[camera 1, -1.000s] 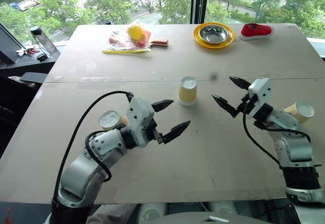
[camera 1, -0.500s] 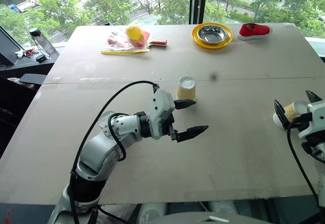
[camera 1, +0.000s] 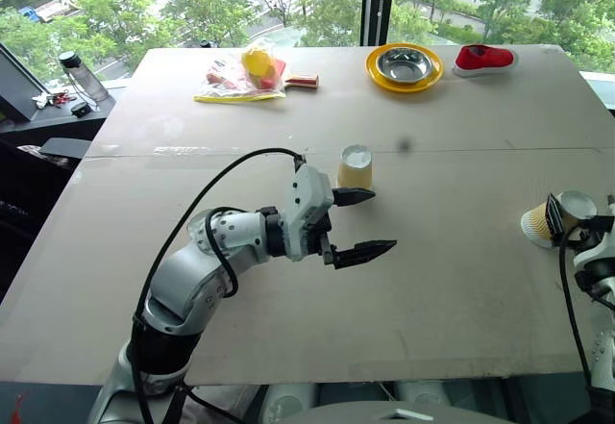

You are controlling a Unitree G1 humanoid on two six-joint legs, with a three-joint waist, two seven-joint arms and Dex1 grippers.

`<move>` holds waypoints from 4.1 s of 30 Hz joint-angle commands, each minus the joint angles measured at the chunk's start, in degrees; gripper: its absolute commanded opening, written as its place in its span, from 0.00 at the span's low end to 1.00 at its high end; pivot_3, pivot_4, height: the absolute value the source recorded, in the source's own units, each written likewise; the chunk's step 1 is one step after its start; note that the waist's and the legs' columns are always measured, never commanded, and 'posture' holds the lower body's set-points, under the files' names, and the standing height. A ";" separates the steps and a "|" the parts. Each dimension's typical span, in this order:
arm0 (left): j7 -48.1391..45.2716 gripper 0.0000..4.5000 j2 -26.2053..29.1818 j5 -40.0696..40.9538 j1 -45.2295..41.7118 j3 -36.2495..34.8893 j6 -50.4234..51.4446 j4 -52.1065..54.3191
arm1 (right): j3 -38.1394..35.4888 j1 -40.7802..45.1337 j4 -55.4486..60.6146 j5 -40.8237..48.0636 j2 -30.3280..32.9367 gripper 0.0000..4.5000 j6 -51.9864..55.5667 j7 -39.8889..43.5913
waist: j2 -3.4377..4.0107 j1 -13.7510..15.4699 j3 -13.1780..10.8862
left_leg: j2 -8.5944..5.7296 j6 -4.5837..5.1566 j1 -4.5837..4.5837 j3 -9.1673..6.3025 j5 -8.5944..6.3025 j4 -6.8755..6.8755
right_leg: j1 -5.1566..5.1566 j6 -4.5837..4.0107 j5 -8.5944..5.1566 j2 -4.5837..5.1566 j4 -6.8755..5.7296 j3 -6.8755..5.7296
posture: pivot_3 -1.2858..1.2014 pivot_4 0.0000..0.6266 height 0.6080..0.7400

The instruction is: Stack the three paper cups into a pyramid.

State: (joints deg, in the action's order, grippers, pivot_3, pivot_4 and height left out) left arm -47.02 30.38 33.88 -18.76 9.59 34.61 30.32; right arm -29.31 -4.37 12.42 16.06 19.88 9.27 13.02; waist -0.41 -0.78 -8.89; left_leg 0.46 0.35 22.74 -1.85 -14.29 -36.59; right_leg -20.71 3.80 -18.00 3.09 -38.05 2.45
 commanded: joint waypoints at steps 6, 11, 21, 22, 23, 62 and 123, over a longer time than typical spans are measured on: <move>1.27 1.00 0.37 0.62 -0.08 -1.40 0.03 2.61 | -1.87 1.78 3.78 7.20 0.54 0.87 5.08 -0.69 | 0.01 0.00 0.00 | 0.00 0.02 0.00 -0.01 -0.01 -0.01 | 0.00 0.00 0.00 -0.01 -0.02 -0.01 | 0.52 0.24 1.00; 2.11 1.00 0.23 0.59 0.08 -1.33 0.09 2.95 | -0.89 1.11 4.52 6.94 1.36 0.48 5.50 0.11 | 0.01 0.01 0.01 | 0.00 0.04 0.01 -0.01 -0.02 -0.01 | 0.00 0.00 0.00 0.00 -0.01 -0.01 | 0.52 0.24 1.00; 11.93 1.00 -1.33 0.61 6.35 -6.51 1.37 7.72 | 13.28 10.88 3.62 3.08 3.76 0.48 5.91 6.27 | 0.03 -1.07 0.02 | 0.06 0.16 -0.04 0.01 -0.09 -0.04 | -0.01 0.00 0.00 -0.05 -0.07 0.03 | 0.52 0.24 1.00; 13.16 1.00 -1.54 0.53 7.54 -7.04 1.59 8.69 | 14.99 12.60 3.10 2.99 3.34 0.48 6.20 6.74 | 0.03 -1.13 0.02 | 0.07 0.16 -0.03 0.00 -0.09 -0.05 | -0.01 0.00 0.00 -0.05 -0.07 0.01 | 0.52 0.24 1.00; 14.15 1.00 -1.61 0.49 8.72 -7.44 1.79 9.64 | 16.46 14.19 2.51 2.96 2.82 0.48 6.45 7.08 | 0.03 -1.13 0.02 | 0.09 0.16 -0.01 -0.01 -0.09 -0.06 | -0.01 0.00 0.00 -0.05 -0.06 0.00 | 0.52 0.24 1.00; 22.90 1.00 -3.26 -9.26 23.43 -10.18 -6.37 14.25 | 35.10 30.71 -11.55 -5.29 -7.81 0.48 3.85 13.85 | -0.02 -1.40 0.02 | 0.09 0.19 0.04 -0.06 -0.12 -0.15 | -0.04 0.00 0.01 0.01 -0.10 -0.06 | 0.52 0.24 1.00; 43.13 1.00 -25.06 -28.54 44.53 -19.13 -31.98 6.81 | 20.80 6.26 9.60 27.25 15.64 0.99 5.11 54.87 | -0.35 0.20 -0.11 | 0.06 0.49 -0.02 -0.17 -0.30 -0.61 | 0.48 -0.03 0.00 0.01 0.15 -0.20 | 0.52 0.24 1.00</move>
State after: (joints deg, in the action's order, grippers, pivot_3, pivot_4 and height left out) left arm -3.67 4.50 4.80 26.37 -8.36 2.79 37.06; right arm -7.77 2.03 19.56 42.67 35.63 14.85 68.27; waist -0.76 -0.58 -8.99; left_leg 0.52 0.84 22.72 -2.01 -14.59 -37.20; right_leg -20.23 3.77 -18.00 3.10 -37.89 2.25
